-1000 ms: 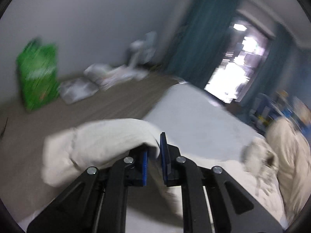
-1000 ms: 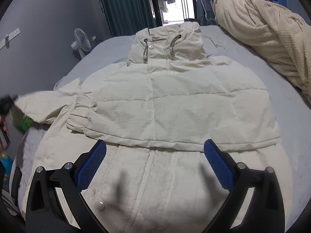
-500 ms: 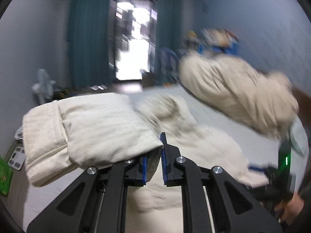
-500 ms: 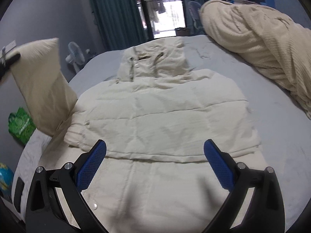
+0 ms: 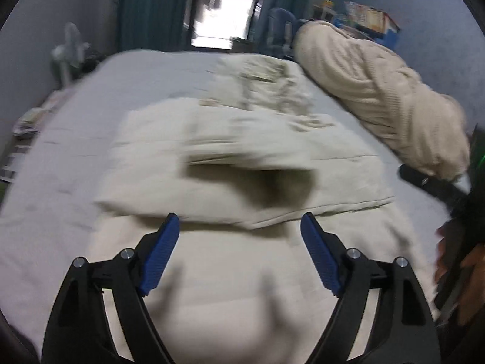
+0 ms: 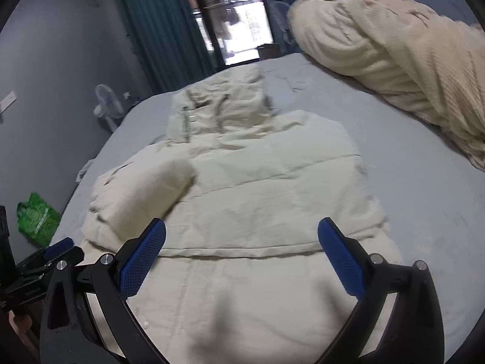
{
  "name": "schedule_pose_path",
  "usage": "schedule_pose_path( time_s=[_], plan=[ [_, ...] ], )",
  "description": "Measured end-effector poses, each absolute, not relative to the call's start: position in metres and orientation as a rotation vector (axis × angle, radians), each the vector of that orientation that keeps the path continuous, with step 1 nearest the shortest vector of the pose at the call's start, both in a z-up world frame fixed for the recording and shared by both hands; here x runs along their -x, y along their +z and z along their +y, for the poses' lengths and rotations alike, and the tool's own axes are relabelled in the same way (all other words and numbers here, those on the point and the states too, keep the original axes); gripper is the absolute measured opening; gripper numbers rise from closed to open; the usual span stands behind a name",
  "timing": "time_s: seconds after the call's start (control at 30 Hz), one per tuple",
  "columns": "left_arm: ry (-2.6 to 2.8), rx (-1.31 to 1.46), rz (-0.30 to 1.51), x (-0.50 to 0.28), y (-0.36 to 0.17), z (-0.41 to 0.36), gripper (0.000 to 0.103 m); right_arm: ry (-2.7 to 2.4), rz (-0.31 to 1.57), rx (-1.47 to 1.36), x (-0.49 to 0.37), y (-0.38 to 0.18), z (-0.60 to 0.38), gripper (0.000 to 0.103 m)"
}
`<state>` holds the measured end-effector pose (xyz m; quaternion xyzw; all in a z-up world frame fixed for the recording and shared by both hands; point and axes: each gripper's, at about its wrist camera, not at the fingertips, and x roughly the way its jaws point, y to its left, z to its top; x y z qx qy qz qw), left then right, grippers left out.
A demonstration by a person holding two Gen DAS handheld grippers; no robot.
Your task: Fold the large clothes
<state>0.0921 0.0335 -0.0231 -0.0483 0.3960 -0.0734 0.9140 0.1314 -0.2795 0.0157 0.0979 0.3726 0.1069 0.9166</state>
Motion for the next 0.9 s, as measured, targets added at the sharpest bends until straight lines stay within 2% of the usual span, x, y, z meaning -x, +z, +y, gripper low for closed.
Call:
schedule_pose_path(
  time_s=[0.2,0.33,0.4,0.43,0.5,0.7,0.8,0.83,0.9],
  plan=[
    [-0.01,0.094,0.843,-0.094,-0.019,0.09,0.08,0.394,0.732,-0.041,-0.136,0.018,-0.18,0.096],
    [-0.01,0.127,0.876,-0.107,-0.027,0.105,0.08,0.406,0.659,0.224,-0.143,0.008,-0.111,0.092],
    [-0.03,0.144,0.893,-0.113,-0.03,0.104,0.08,0.388,0.641,0.392,-0.146,-0.003,-0.087,0.069],
    [-0.033,0.142,0.897,-0.117,-0.031,0.103,0.08,0.348,0.619,0.518,-0.148,-0.013,-0.076,0.062],
    [-0.038,0.137,0.892,-0.122,-0.03,0.105,0.08,0.309,0.555,0.564,-0.148,-0.011,-0.082,0.013],
    [-0.058,0.2,0.868,-0.134,-0.028,0.107,0.08,0.249,0.577,0.157,-0.158,0.038,-0.18,0.007],
    [-0.073,0.226,0.875,-0.138,-0.032,0.102,0.08,0.211,0.646,-0.022,-0.159,0.038,-0.232,0.008],
    [-0.078,0.218,0.88,-0.139,-0.034,0.098,0.08,0.205,0.686,-0.096,-0.162,0.032,-0.249,0.009],
    [-0.086,0.191,0.889,-0.14,-0.037,0.09,0.08,0.178,0.82,-0.289,-0.171,0.008,-0.29,0.019]
  ],
)
